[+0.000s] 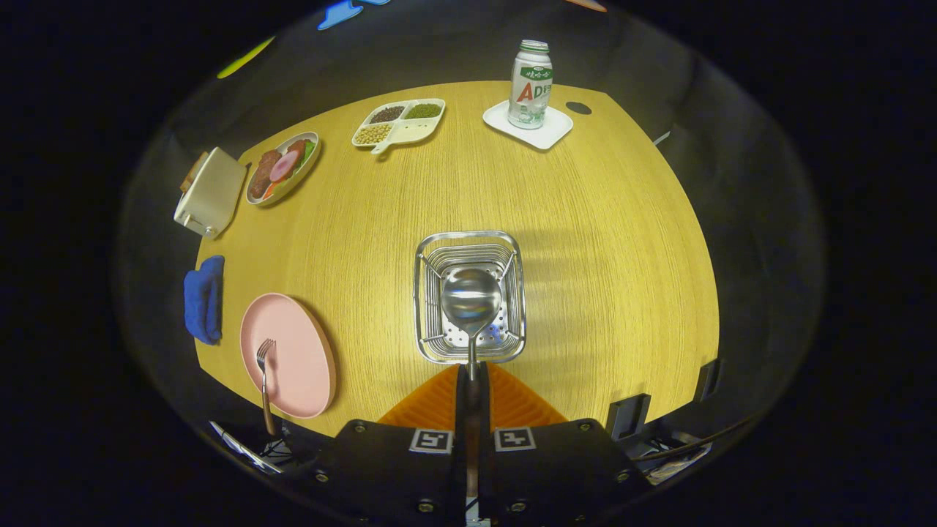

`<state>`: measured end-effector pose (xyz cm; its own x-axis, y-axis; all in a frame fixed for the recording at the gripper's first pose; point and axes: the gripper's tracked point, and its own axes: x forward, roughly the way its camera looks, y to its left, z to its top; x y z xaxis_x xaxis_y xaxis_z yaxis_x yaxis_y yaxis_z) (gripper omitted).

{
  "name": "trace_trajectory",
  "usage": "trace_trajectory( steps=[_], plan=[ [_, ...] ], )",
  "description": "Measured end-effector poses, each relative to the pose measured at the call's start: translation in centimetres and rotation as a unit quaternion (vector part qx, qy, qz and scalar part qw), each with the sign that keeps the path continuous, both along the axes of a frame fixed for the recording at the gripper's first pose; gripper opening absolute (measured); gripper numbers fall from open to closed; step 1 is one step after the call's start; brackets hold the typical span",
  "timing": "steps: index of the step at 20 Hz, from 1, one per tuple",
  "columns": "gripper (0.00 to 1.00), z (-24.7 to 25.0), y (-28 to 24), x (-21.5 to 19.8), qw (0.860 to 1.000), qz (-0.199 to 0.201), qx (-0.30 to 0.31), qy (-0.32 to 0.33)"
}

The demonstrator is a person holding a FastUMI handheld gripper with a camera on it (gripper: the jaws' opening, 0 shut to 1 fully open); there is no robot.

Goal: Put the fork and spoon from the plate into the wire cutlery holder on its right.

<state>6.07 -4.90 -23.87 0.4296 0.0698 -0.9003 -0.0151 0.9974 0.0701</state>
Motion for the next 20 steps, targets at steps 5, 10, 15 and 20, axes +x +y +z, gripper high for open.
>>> trace_trajectory(
  steps=[5, 10, 15, 20],
  plan=[
    [0.08, 1.0, -0.4, 0.3, 1.000, -0.010, 0.000, -0.016],
    [0.16, 2.2, -0.7, 0.0, 0.999, -0.019, 0.009, -0.037],
    [0.60, 3.6, -1.0, -0.3, 0.998, -0.022, 0.006, -0.066],
    [0.76, 6.4, 0.3, -0.6, 0.994, -0.006, 0.000, -0.106]
  ],
)
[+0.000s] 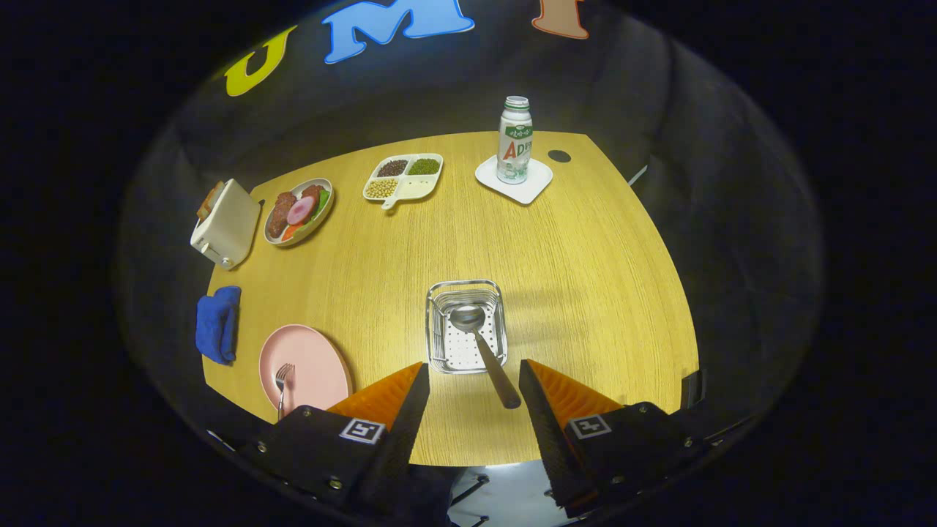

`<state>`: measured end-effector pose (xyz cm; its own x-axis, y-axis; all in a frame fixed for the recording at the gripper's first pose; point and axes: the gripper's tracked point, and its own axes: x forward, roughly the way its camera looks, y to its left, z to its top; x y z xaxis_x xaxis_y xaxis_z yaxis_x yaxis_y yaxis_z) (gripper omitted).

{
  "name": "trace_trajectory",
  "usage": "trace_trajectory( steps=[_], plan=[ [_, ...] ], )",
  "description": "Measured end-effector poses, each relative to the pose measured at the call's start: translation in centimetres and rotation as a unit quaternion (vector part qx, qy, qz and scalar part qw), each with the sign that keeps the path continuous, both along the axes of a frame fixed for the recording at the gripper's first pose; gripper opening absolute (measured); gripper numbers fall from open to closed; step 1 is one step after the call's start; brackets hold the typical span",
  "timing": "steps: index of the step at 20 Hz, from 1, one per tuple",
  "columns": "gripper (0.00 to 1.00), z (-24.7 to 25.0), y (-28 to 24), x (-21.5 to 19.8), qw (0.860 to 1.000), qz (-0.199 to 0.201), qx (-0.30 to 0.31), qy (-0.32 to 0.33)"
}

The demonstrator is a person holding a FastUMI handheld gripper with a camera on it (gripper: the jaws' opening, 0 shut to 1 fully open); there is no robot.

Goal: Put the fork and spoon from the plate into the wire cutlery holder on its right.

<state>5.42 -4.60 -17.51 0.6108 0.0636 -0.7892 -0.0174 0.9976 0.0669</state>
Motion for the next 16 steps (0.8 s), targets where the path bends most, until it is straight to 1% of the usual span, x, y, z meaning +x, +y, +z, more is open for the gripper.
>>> trace_trajectory(
  steps=[2, 5, 8, 11, 16],
  plan=[
    [0.76, 1.7, 1.1, -0.1, 1.000, 0.009, -0.001, -0.025],
    [0.76, 3.9, 3.5, -0.4, 0.998, 0.032, -0.002, -0.061],
    [0.78, 4.8, 7.8, -1.4, 0.995, 0.057, 0.027, -0.071],
    [0.79, 3.6, 11.8, -2.5, 0.993, 0.083, 0.051, -0.059],
    [0.79, -0.5, 18.5, -4.8, 0.988, 0.119, 0.094, -0.005]
  ],
)
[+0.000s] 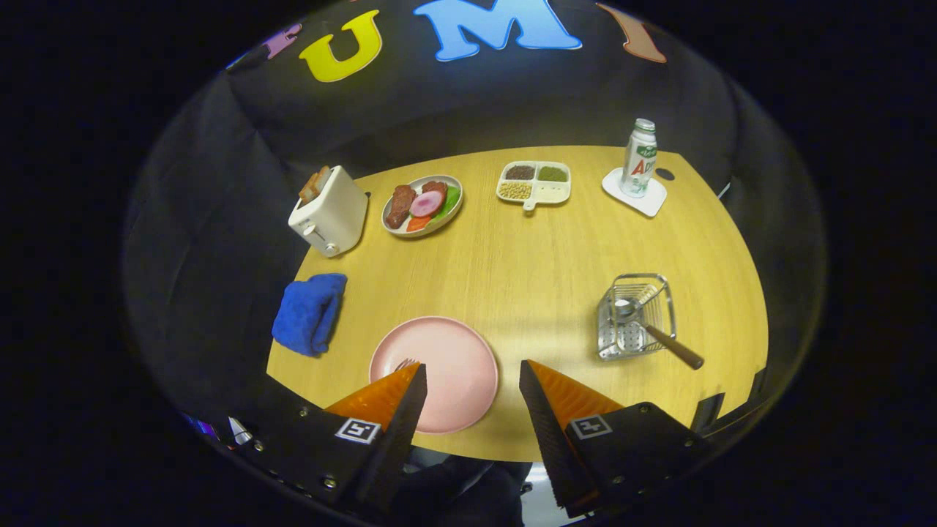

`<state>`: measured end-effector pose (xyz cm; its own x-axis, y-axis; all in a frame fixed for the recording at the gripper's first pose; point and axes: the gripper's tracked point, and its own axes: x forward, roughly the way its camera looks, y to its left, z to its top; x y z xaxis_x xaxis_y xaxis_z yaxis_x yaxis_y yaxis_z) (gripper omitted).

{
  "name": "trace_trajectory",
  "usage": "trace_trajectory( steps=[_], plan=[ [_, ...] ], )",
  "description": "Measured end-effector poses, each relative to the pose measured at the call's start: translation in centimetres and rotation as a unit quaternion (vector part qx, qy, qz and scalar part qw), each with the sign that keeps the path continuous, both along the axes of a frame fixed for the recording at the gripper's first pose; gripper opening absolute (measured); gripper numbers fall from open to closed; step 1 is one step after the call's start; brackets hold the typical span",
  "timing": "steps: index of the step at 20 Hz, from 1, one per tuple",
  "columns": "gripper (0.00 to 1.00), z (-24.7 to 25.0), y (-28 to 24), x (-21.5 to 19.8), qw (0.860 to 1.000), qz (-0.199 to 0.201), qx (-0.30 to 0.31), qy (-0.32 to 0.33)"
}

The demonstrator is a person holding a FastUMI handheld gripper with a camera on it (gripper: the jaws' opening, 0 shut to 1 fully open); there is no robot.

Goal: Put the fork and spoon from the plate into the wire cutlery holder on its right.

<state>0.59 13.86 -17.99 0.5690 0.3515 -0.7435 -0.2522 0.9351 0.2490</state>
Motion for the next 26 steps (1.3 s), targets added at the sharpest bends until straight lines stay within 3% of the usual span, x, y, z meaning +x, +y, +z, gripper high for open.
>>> trace_trajectory(
  steps=[5, 9, 12, 22, 23, 24, 25, 26],
  plan=[
    [0.79, -4.7, 4.8, -2.0, 0.997, 0.015, 0.023, 0.071],
    [0.79, -8.7, 8.5, -3.9, 0.984, -0.005, 0.072, 0.165],
    [0.79, -11.0, 9.8, -4.4, 0.976, -0.025, 0.080, 0.201],
    [0.79, -15.5, 13.2, -4.4, 0.973, -0.036, 0.033, 0.225],
    [0.75, -15.9, 13.2, -4.4, 0.973, -0.038, 0.025, 0.228],
    [0.64, -15.7, 13.3, -4.5, 0.971, -0.039, 0.029, 0.233],
    [0.42, -16.0, 13.7, -4.8, 0.969, -0.039, 0.029, 0.242],
    [0.43, -15.6, 14.1, -4.9, 0.967, -0.035, 0.040, 0.249]
  ],
)
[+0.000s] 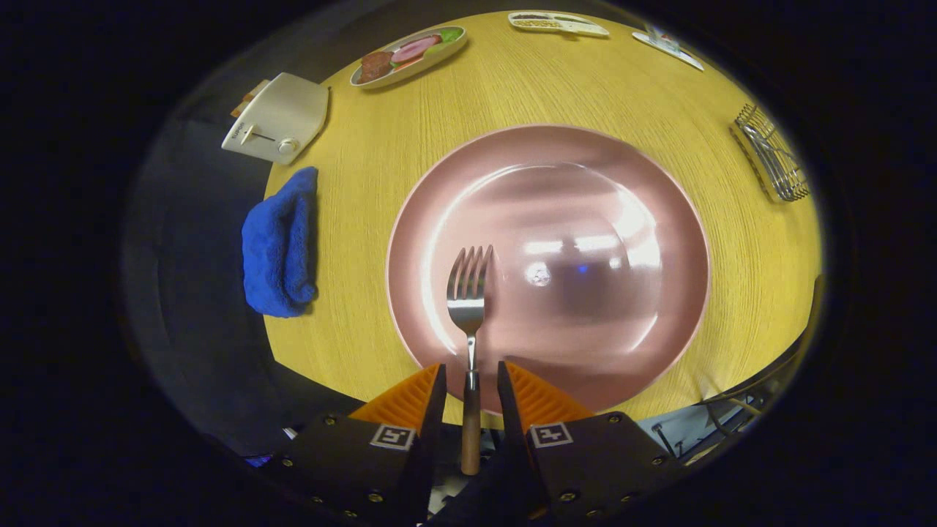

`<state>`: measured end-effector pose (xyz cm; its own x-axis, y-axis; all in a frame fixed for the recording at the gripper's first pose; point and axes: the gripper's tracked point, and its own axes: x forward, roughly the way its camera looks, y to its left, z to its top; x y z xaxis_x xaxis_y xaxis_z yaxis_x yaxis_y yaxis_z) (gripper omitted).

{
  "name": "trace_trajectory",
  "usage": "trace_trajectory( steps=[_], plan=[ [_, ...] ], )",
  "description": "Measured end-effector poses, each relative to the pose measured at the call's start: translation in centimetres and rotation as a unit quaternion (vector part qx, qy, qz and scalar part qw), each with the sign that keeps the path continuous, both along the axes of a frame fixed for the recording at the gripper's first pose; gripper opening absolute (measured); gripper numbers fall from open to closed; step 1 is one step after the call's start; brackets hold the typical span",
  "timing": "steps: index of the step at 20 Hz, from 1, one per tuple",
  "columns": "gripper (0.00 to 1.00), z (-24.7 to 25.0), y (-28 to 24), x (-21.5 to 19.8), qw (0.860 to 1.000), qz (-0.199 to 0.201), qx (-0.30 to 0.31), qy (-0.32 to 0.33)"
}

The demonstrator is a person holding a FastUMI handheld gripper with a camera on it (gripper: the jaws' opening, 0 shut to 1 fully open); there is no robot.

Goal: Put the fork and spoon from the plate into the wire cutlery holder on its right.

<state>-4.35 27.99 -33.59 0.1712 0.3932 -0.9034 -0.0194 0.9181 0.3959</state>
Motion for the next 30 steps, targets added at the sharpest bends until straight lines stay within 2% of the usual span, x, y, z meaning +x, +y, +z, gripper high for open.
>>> trace_trajectory(
  steps=[2, 5, 7, 8, 21, 30],
  plan=[
    [0.10, 0.0, 0.5, 0.6, 1.000, -0.015, 0.012, 0.008],
    [0.09, 0.5, 0.6, 0.1, 1.000, 0.002, 0.021, -0.002],
    [0.09, 1.0, 0.7, 0.5, 0.999, -0.009, 0.036, -0.015],
    [0.01, 1.4, 0.7, 0.9, 0.999, -0.012, 0.044, -0.014],
    [0.01, 1.9, -0.5, 1.4, 0.998, -0.020, 0.050, -0.023],
    [0.01, 3.3, -4.1, 2.7, 0.997, -0.039, 0.056, -0.035]
  ],
)
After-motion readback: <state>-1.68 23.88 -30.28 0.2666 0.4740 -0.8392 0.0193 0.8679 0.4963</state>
